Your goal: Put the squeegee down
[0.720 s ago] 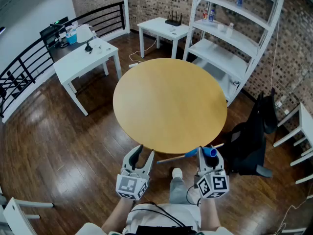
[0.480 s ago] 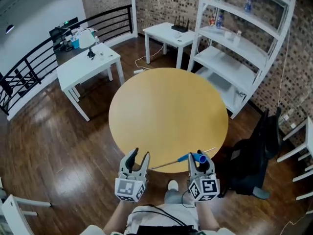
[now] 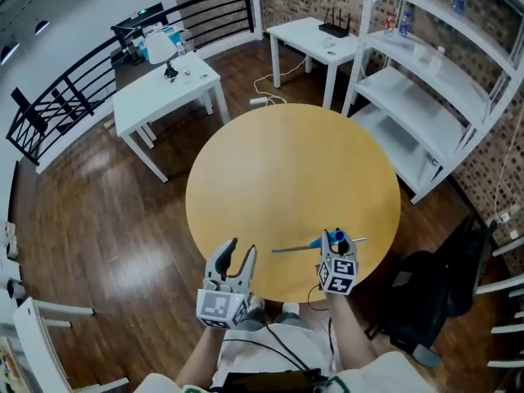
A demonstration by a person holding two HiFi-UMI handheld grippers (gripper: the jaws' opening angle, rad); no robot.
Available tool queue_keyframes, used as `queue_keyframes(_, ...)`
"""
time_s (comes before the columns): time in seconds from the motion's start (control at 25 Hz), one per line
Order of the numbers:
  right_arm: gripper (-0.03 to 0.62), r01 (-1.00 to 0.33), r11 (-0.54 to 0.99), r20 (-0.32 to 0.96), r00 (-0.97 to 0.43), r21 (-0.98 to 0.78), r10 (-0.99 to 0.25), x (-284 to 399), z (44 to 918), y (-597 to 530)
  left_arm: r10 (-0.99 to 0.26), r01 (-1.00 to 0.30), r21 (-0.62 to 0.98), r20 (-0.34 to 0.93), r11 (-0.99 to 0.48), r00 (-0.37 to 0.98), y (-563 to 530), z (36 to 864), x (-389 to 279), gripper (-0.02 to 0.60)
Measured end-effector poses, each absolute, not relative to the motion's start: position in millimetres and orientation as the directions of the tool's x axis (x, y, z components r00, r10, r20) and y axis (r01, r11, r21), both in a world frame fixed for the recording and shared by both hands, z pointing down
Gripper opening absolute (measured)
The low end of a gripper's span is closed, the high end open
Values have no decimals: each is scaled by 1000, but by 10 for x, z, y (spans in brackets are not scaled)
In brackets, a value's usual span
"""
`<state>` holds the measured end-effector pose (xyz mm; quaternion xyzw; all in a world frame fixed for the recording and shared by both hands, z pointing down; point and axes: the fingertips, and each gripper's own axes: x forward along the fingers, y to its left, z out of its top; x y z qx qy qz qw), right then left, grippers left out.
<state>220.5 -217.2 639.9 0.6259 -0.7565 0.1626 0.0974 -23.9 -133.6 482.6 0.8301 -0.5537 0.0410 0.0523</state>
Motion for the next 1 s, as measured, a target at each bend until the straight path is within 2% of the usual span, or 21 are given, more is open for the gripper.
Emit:
queue_keyframes(0.12,170,-987,80,391,-129,-140,-911,2401,6633,-2626,-915,-921,1,120,-389,386,-1414,4712,-237,161)
queue_keyframes(0.28,170,-999,27,446,-42,-39,-894,2524,6986,-2955,-921,-931,-2,148,-364,360,-1537,4799,-387,161)
queue_keyframes(0.48,174,-998,-54,524,31,-30,-851,2551,7410,-2678,-924,-936,0,161,-352,348,-1611,4916,-499,161)
queue_keyframes(0.6,173,-998,-55,562,35,-20,-826,2471,7603,-2334,-922,-937,22,168,-349,348,-1662,4954,-570,161)
queue_keyframes(0.84,176,-997,-24,737,-39,-75,-675,2456,8355,-1681,-895,-912,37,176,-409,409,-1681,5062,-461,161)
queue_keyframes(0.88,241,-994,15,731,-89,-108,-676,2407,8417,-1674,-890,-907,41,177,-419,420,-1687,5076,-431,161)
queue_keyframes(0.92,466,-989,72,711,-142,-128,-688,2328,8412,-1690,-886,-904,47,182,-425,426,-1691,5106,-415,161)
queue_keyframes(0.96,519,-984,125,685,-178,-127,-706,2255,8343,-1712,-882,-901,53,187,-430,432,-1693,5143,-401,161)
queue_keyframes(1.0,518,-981,156,658,-192,-113,-729,2216,8225,-1736,-877,-897,59,188,-439,442,-1699,5164,-371,161)
